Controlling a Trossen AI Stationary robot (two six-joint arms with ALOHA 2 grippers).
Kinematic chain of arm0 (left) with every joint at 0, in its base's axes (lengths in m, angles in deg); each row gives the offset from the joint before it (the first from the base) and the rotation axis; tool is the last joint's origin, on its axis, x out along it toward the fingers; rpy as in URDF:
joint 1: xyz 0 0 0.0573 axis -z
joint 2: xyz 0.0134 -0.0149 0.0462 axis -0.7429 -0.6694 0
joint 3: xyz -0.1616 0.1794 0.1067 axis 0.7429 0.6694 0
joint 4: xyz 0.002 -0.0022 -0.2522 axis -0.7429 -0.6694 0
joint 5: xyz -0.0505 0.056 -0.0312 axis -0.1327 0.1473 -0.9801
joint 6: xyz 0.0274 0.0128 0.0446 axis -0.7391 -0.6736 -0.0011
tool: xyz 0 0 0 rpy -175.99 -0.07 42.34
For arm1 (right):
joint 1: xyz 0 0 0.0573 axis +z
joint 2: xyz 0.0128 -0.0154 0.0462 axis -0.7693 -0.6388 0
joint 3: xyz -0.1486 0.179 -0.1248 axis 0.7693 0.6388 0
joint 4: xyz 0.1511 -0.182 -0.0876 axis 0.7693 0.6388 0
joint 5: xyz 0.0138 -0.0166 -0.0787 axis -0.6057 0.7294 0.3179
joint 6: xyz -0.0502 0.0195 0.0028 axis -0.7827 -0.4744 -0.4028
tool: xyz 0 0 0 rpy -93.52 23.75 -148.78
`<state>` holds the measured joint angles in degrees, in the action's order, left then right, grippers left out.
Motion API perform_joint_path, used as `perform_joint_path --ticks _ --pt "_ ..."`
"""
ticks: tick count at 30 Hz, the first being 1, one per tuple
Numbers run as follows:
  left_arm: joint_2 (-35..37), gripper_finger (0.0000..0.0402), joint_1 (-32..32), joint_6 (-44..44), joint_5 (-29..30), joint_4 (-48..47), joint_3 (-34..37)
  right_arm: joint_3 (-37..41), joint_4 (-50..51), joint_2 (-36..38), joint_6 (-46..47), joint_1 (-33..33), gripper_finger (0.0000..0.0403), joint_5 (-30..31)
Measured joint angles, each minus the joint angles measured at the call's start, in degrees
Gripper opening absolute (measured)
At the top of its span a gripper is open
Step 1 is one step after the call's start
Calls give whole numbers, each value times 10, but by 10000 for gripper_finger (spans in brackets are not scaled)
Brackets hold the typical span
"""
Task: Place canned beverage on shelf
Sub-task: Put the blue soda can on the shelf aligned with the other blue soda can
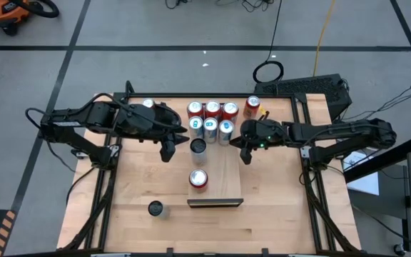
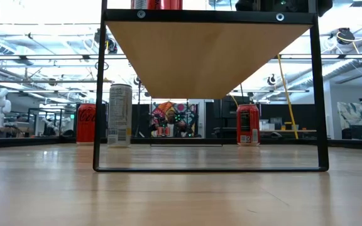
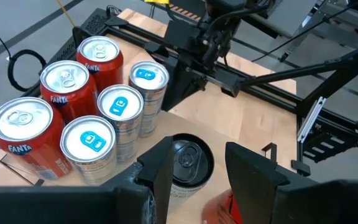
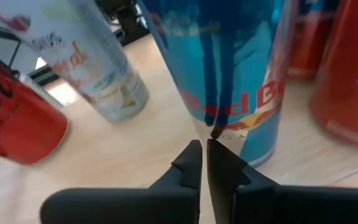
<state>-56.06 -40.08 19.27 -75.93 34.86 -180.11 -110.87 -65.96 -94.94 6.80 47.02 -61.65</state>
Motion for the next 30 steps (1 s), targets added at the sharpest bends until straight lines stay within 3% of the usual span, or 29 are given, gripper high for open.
perform_joint_path --ticks 25,30 --pt "0 148 0 1 -4 0 0 0 -6 0 -8 -15 0 -5" --pt "0 148 0 1 -4 0 0 0 -46 0 -20 -15 0 -30"
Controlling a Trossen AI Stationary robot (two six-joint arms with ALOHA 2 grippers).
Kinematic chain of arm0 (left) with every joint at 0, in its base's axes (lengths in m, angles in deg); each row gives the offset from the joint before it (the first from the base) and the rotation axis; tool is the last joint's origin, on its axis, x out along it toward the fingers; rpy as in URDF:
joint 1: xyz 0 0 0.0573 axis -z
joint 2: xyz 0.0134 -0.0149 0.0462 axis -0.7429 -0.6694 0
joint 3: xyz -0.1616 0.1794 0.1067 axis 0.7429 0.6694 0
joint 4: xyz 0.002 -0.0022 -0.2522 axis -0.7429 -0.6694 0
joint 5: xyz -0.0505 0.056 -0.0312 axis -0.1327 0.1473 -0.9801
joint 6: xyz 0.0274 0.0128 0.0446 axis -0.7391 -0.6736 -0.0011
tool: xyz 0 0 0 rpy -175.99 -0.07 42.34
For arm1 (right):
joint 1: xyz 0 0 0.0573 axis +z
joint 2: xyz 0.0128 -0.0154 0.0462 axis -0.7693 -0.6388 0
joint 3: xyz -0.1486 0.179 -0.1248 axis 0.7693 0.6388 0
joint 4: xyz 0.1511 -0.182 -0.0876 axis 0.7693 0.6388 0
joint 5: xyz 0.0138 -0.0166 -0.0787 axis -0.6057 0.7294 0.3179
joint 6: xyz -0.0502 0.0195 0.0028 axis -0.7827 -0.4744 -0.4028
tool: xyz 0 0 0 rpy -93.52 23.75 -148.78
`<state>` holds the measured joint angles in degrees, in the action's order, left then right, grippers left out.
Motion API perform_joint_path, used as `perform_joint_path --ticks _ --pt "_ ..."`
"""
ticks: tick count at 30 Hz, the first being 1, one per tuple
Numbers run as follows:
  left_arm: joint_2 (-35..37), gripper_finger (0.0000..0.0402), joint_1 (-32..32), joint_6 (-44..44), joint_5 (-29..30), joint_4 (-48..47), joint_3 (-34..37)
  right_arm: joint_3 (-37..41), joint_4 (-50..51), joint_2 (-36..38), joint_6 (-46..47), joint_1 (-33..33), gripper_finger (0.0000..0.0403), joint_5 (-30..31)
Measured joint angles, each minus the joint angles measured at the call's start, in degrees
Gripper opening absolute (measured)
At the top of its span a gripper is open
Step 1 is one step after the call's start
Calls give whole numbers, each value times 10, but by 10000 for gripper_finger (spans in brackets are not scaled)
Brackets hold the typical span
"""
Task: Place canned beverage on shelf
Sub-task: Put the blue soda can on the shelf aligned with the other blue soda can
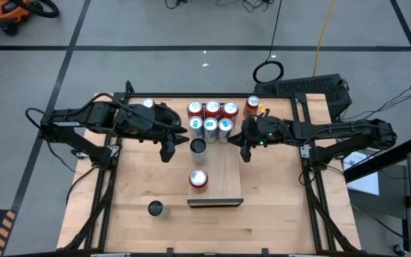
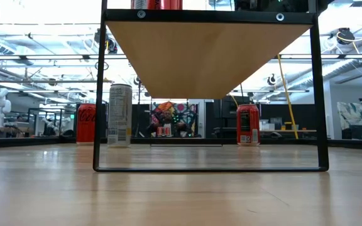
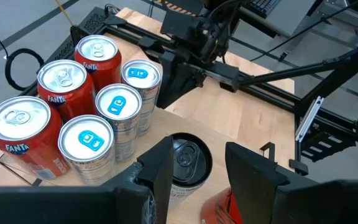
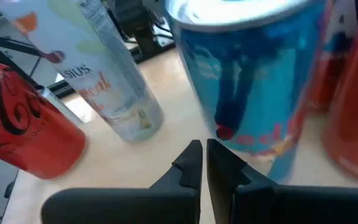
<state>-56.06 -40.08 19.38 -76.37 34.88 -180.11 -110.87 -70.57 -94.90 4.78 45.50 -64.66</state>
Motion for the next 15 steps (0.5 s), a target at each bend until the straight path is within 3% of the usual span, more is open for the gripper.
perform_joint_path --ticks 15 --pt "0 148 0 14 0 0 0 0 -6 0 -8 -4 0 12"
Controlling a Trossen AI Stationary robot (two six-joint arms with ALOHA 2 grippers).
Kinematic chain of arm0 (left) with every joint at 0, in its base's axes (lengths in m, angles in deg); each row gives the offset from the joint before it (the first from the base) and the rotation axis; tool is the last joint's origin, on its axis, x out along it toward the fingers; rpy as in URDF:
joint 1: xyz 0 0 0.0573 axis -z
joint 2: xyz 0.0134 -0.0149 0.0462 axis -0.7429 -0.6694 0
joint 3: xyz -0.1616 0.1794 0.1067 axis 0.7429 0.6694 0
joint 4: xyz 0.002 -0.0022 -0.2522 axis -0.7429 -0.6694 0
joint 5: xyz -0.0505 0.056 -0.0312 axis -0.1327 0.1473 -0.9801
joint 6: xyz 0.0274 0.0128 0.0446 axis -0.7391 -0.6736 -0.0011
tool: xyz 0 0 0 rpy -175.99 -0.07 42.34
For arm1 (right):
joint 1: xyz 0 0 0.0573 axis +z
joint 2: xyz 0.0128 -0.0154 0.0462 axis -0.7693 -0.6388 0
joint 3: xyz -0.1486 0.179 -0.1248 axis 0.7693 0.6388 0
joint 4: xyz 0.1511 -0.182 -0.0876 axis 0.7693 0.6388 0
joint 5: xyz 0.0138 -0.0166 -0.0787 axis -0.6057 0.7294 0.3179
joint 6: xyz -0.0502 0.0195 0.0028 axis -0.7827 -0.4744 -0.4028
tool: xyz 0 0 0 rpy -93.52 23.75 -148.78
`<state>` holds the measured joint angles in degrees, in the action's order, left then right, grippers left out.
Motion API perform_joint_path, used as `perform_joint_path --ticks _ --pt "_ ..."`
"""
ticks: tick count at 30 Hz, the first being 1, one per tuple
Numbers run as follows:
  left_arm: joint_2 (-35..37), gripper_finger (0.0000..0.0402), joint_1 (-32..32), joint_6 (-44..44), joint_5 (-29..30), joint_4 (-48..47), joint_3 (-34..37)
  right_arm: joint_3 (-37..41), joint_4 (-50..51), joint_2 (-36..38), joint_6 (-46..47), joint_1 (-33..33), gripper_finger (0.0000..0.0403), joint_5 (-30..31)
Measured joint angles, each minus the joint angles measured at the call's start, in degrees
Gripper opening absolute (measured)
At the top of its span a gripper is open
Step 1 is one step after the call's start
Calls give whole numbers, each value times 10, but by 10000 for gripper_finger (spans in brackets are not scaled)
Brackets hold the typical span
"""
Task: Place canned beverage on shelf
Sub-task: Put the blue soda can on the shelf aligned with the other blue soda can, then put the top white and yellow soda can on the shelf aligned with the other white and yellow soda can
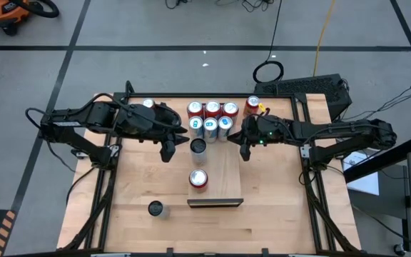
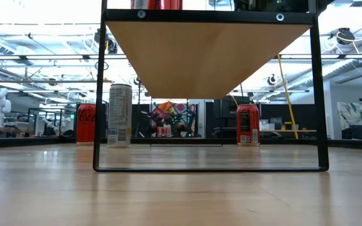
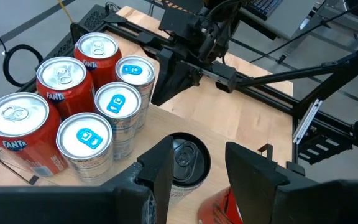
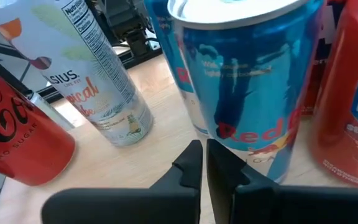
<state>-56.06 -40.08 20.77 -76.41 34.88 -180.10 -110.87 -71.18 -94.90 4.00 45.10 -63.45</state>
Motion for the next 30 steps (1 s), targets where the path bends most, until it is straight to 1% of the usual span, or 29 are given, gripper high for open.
perform_joint_path --ticks 2,5,9,12,15,18,21,24,30 --pt "0 148 0 0 0 0 0 0 0 0 9 1 0 -4" --pt "0 148 0 1 0 0 0 0 0 0 20 2 0 -45" --pt "0 148 0 0 0 0 0 0 1 9 74 4 0 -100" --pt "0 148 0 -2 2 0 0 -8 20 25 101 10 0 -118" --pt "0 148 -1 -9 4 0 0 -34 47 44 103 17 0 -119" --pt "0 148 -1 -22 5 0 0 -80 116 55 89 19 0 -116" --pt "0 148 -1 -35 17 0 0 -138 225 56 66 19 0 -90" --pt "4 148 -1 -54 34 14 0 -195 310 56 51 19 0 -71" --pt "29 148 -11 -133 41 21 0 -290 440 56 64 18 0 -42"
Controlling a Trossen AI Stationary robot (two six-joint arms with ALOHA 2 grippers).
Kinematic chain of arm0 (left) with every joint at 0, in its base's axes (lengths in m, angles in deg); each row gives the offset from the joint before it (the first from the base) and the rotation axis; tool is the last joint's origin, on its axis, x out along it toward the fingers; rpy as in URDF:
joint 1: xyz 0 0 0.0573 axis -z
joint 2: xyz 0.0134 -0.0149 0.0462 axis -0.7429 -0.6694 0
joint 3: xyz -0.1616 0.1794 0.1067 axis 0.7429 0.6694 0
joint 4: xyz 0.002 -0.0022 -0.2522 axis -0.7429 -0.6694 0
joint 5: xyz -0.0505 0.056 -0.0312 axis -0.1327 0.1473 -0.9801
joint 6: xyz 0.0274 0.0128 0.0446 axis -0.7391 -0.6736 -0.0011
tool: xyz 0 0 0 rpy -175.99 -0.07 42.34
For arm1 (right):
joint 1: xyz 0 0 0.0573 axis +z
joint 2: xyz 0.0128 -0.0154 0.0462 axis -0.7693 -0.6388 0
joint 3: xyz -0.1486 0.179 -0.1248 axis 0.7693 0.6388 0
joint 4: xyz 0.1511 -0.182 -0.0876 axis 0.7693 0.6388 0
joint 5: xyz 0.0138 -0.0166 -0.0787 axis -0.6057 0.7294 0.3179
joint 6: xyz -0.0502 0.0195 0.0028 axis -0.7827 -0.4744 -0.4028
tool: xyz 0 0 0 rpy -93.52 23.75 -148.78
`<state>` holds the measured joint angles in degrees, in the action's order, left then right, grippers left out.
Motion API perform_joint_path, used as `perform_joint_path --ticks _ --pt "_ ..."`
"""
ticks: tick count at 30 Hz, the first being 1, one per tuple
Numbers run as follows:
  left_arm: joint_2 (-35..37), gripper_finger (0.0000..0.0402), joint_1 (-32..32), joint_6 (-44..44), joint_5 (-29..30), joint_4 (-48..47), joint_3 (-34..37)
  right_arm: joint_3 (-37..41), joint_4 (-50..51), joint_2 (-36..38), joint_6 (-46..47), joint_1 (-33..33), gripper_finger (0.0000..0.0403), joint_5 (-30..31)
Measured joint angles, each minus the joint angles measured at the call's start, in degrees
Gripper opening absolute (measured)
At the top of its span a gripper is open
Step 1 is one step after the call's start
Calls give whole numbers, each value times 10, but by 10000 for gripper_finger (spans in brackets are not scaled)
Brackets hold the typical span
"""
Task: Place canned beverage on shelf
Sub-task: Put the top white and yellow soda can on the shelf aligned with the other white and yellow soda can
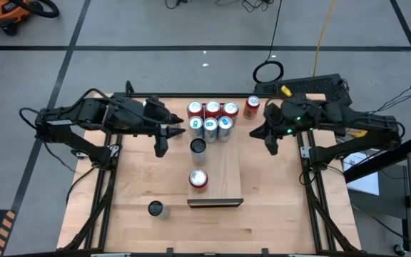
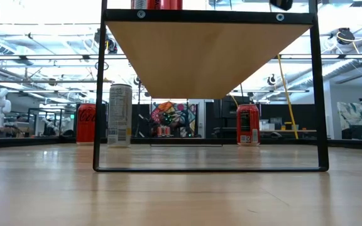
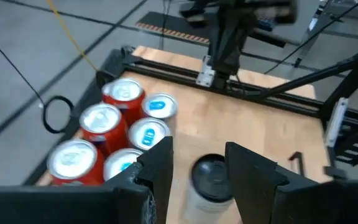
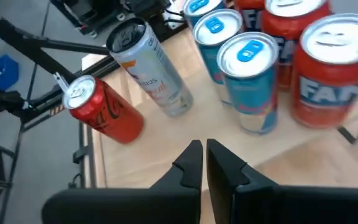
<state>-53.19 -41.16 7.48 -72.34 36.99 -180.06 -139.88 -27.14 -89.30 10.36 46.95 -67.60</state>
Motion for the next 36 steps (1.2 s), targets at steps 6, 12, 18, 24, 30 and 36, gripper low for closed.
perform_joint_path --ticks 6,12,18,24,30,36 --pt "19 148 -22 -27 -2 -5 0 -46 98 2 37 0 0 55" --pt "20 148 -28 98 54 -15 0 -50 139 3 35 -18 0 113" --pt "19 148 -28 212 73 -86 0 -50 168 1 -34 -49 0 123" --pt "25 173 -43 287 82 -160 0 -50 177 0 -121 -103 0 89" --pt "23 241 -50 312 85 -194 0 -50 173 -17 -215 -153 0 28" --pt "15 269 -50 289 100 -223 0 -50 177 -31 -223 -189 0 -23"
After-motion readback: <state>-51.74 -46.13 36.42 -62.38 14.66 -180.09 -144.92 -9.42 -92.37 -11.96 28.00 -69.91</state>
